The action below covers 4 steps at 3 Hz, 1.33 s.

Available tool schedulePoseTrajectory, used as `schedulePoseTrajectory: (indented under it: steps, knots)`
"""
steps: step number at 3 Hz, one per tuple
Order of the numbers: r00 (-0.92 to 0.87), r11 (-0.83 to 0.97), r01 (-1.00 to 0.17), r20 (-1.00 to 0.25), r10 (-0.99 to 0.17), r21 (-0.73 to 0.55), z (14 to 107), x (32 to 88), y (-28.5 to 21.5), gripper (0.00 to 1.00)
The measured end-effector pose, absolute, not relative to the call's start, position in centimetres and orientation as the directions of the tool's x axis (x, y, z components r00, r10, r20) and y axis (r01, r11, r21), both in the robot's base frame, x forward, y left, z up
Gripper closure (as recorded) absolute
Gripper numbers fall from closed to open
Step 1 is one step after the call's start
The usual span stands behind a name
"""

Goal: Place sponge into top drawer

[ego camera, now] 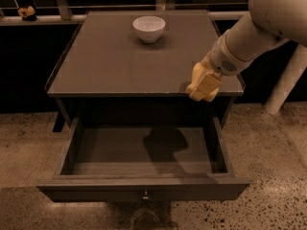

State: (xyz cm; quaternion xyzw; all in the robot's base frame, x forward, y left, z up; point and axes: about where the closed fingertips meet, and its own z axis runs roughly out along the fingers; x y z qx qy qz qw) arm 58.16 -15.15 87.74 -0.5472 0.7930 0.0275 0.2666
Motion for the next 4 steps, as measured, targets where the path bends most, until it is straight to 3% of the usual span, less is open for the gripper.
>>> schedulePoseTrajectory:
  steps: [2,4]
  knots:
    - [-0.279,0.43,-0.876,-0.497,-0.821,-0.218,86.9,54.5,-14.2,1.0]
    - [-0.369,0.485,-0.871,-0.551,-0.748,-0.076,81.3,49.1,-13.5,1.0]
